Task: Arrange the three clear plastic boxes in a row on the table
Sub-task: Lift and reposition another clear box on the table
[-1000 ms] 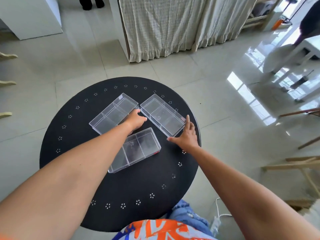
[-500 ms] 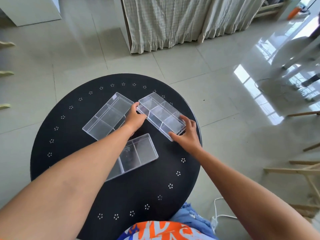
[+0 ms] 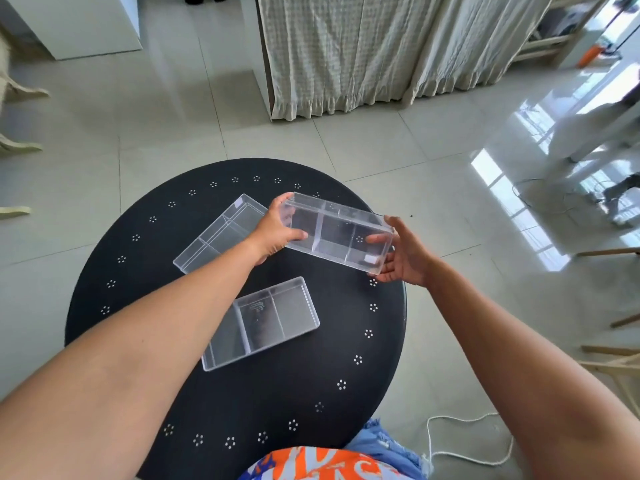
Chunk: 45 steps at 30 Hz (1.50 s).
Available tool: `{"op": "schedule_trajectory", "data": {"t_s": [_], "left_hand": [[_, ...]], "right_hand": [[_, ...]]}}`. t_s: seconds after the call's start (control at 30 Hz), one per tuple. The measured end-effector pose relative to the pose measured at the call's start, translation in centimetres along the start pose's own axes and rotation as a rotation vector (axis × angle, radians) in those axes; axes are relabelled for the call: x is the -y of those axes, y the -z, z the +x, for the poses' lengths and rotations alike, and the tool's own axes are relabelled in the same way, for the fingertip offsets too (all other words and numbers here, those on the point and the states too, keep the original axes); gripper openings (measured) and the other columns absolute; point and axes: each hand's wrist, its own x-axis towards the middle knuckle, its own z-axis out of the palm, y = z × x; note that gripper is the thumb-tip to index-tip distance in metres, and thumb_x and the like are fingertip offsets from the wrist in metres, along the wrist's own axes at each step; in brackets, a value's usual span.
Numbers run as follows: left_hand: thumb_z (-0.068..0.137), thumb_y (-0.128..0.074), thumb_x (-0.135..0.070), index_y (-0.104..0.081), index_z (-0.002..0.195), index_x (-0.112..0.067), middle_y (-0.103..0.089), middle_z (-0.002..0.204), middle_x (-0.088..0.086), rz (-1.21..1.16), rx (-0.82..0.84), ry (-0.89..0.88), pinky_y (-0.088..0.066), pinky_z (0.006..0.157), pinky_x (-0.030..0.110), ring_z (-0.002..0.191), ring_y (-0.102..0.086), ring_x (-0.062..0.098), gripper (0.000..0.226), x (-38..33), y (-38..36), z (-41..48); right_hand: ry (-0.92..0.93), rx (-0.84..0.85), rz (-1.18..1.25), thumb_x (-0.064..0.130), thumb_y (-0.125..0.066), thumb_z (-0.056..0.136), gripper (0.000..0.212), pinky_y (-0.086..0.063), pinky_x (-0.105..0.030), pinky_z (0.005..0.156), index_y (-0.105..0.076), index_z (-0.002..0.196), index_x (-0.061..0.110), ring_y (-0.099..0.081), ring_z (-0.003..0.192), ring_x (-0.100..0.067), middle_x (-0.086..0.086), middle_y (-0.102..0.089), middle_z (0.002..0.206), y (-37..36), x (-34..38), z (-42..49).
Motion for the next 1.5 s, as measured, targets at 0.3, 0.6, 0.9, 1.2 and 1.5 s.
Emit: {"op": "schedule_trajectory", "data": {"t_s": [0.3,0.6,0.9,1.2,1.5], "left_hand": [[0.088,-0.071,-0.023,-0.043,0.139,-0.015,-0.064,0.108,0.002,-0.062,-0.052,0.202,-0.051,0.075,0.029,0.090,-0.063,0.013,0.058,1.1,-0.4,-0.9],[0.090,-0.065,-0.023,-0.048,0.077,-0.026,-0.050,0.075,-0.004,-0.121,-0.255,0.373,-0.051,0.077,0.037,0.076,-0.051,0.021,0.022,1.3,-2.5,-2.0],[0.087,-0.064,-0.013,-0.057,0.081,-0.022,-0.055,0.069,-0.002,-0.096,-0.372,0.345,-0.049,0.070,0.033,0.058,-0.048,0.015,0.013,1.8,-3.3,-1.8],[0.084,-0.060,-0.011,-0.063,0.115,-0.011,-0.068,0.105,0.007,-0.016,-0.366,0.360,-0.052,0.067,0.031,0.074,-0.060,0.018,0.030,1.5,-3.3,-2.4],[0.091,-0.054,-0.018,-0.029,0.153,-0.015,-0.044,0.153,0.006,0.160,-0.347,0.312,-0.040,0.083,0.028,0.122,-0.055,0.027,0.067,0.2,-2.6,-3.9]], "right_hand": [[0.026,-0.067,-0.063,0.077,-0.047,0.082,0.077,-0.058,-0.033,0.056,-0.055,0.126,0.013,-0.062,0.070,-0.028,-0.016,-0.053,0.112,0.2,1.8,2.3],[0.067,-0.406,-0.317,0.022,-0.053,0.095,0.024,-0.056,-0.038,0.061,-0.061,0.106,0.002,-0.068,0.066,-0.031,-0.016,-0.069,0.077,-1.9,2.1,4.8],[0.117,-0.465,-0.377,0.014,-0.046,0.094,0.023,-0.058,-0.033,0.054,-0.063,0.079,0.015,-0.068,0.065,-0.030,-0.011,-0.067,0.069,-2.1,1.5,6.4],[0.168,-0.468,-0.491,0.016,-0.045,0.094,0.023,-0.050,-0.024,0.044,-0.067,0.100,0.012,-0.061,0.057,-0.017,-0.004,-0.063,0.072,-2.1,0.7,6.2],[0.226,-0.713,-0.765,0.028,-0.049,0.095,0.049,-0.033,-0.043,0.108,-0.048,0.143,0.019,-0.041,0.133,-0.036,-0.017,-0.047,0.141,-3.0,2.4,4.6]]}}
